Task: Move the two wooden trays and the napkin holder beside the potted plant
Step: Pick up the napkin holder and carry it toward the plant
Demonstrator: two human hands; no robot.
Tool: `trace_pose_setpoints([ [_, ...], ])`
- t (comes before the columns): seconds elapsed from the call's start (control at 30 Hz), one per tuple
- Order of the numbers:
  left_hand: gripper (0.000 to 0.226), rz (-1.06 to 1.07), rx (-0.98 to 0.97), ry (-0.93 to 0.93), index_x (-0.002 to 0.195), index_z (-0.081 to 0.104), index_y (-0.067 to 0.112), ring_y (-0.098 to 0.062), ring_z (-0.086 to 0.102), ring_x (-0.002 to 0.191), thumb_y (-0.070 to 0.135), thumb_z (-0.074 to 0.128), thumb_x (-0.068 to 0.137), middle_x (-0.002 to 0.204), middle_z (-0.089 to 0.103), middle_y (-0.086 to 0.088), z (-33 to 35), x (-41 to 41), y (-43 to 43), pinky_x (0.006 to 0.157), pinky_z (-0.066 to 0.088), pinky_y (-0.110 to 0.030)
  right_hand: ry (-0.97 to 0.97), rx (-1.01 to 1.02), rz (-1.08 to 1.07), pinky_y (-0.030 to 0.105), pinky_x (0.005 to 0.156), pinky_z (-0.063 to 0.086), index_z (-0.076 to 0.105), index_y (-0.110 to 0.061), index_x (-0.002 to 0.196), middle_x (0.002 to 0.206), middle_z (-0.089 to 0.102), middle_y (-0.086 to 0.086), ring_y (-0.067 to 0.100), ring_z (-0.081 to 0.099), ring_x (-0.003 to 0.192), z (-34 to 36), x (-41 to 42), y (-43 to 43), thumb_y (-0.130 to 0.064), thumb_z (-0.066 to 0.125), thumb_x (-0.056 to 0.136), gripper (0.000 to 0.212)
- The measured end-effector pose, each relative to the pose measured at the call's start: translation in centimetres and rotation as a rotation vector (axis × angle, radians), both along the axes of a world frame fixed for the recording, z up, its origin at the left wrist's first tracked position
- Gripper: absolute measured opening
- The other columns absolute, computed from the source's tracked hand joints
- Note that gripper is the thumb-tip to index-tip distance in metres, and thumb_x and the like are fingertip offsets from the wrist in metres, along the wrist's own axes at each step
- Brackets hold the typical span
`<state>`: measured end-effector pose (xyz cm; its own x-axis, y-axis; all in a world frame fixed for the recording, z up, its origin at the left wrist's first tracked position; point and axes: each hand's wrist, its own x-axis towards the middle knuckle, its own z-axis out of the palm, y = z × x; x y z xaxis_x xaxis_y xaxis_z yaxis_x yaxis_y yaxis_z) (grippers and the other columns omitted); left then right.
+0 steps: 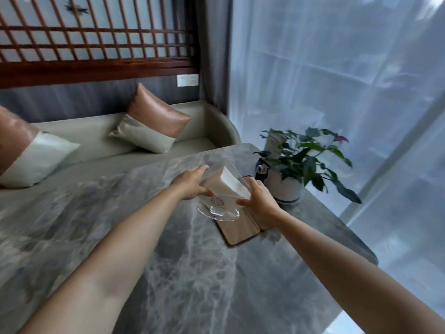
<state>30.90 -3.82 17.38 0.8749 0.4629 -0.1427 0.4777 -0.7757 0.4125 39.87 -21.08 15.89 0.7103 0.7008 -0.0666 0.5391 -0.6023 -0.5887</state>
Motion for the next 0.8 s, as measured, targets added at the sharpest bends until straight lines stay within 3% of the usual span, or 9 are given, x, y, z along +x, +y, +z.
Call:
trace_pose_setpoints([
  [0.13,0.079,-0.124,0.007,0.001,0.137,0.037,0.013,-0.028,0.048,0.127,0.036,0.076,0.073,0.141,0.047,-0.012,-0.4,5.5,-5.8,0.100,0.041,-0.038,-0.004,-0.037,-0.097,0.031,0.102,0.035,0.032,-0.010,0.138,0.138,0.042,0.014,0.026,0.043,0.124,-0.3,3.6,-6.6,-0.020,0.065,0.081,0.066],
  [0.3,0.070,-0.274,0.040,0.037,0.130,0.040,0.010,-0.030,0.050,0.123,0.039,0.073,0.075,0.135,0.050,-0.013,-1.7,11.4,-13.1,0.096,0.044,-0.042,0.043,-0.025,-0.229,0.037,0.103,0.039,0.034,-0.011,0.137,0.139,0.041,0.015,0.027,0.046,0.122,-1.4,7.0,-14.5,-0.020,0.065,0.081,0.065],
  [0.8,0.083,-0.445,-0.012,0.117,0.145,0.024,0.010,-0.034,0.039,0.133,0.037,0.068,0.081,0.149,0.033,-0.014,-6.8,21.8,-25.6,0.107,0.037,-0.045,0.160,0.009,-0.486,0.036,0.098,0.039,0.036,-0.012,0.135,0.131,0.044,0.017,0.031,0.049,0.118,-6.8,14.2,-26.9,-0.017,0.066,0.080,0.063],
])
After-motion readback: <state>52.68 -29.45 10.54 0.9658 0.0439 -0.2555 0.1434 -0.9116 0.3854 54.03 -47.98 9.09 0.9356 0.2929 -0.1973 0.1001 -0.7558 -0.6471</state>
